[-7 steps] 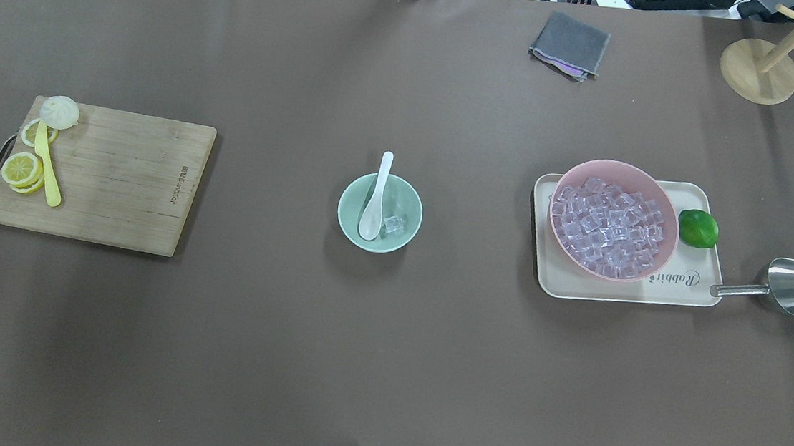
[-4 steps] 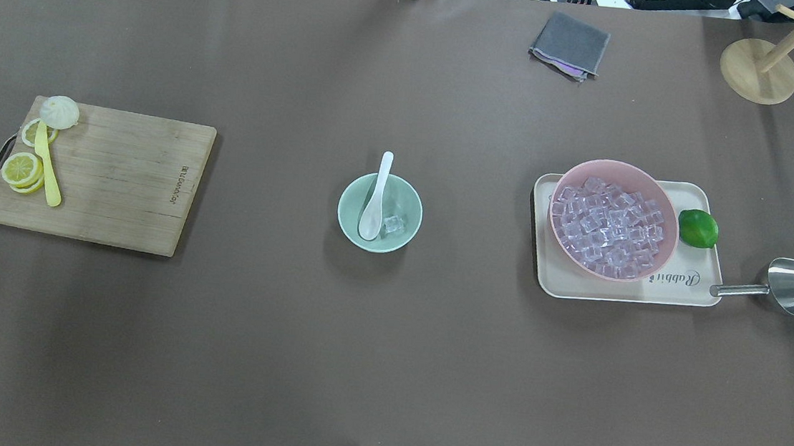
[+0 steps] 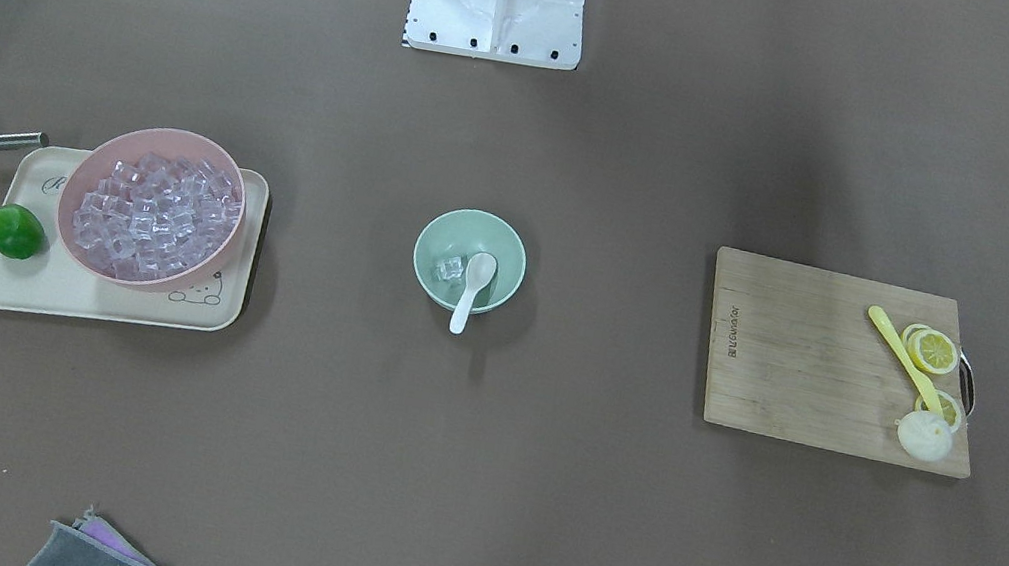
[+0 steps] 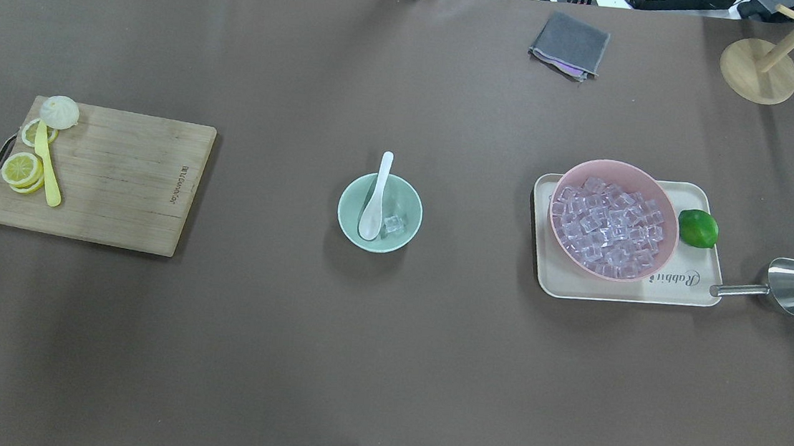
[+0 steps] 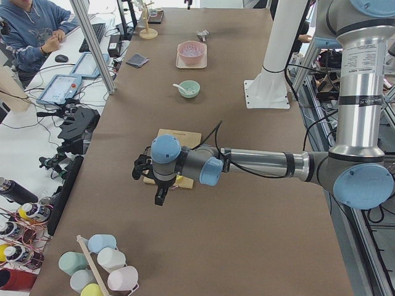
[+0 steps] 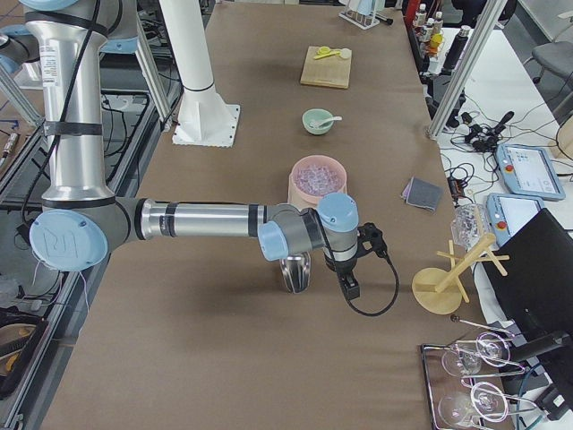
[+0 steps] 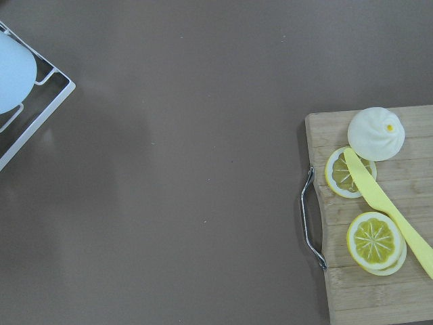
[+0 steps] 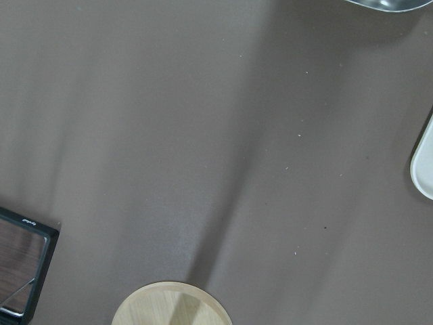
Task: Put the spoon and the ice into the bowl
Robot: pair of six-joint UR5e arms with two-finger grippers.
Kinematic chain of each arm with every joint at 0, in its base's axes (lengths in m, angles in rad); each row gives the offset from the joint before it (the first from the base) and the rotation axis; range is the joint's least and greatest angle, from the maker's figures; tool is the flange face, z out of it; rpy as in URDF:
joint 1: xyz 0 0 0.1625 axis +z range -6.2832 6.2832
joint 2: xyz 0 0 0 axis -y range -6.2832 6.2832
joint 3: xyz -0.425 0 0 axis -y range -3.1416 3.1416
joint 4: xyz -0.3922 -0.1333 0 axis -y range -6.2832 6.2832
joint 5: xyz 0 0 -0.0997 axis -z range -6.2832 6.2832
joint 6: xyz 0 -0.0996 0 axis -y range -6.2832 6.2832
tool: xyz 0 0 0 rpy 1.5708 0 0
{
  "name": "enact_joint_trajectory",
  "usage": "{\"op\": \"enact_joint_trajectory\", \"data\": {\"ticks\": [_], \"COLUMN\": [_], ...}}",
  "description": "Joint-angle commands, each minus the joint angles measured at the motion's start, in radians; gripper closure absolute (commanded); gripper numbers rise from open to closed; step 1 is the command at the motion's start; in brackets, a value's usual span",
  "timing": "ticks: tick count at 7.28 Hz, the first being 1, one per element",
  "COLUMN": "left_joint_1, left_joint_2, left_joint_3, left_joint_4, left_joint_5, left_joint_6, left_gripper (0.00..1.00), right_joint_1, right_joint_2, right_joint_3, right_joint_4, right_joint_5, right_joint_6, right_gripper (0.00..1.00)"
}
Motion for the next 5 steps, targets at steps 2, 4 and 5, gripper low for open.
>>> {"op": "enact_joint_trajectory", "data": {"ticks": [2, 4, 5], "left_joint_1": [0.0, 0.0, 0.002], "left_joint_2": [0.0, 0.0, 0.0], "left_joint_3": [0.004, 0.006, 0.003], "left_joint_4": [0.001, 0.001, 0.001], "left_joint_5": [-0.002, 0.003, 0.003], "left_joint_6": [0.0, 0.002, 0.008], "left_gripper": [0.02, 0.02, 0.02], "right_joint_1": [-0.001, -0.001, -0.001], "right_joint_2": [0.005, 0.009, 0.015], "right_joint_3": [-0.004, -0.001, -0.005], "right_joint_4": [0.001, 0.001, 0.0], "right_joint_5": [0.002, 0.002, 0.002], "right_joint_6": [0.001, 0.001, 0.001], "right_gripper": [0.0, 0.0, 0.0]}}
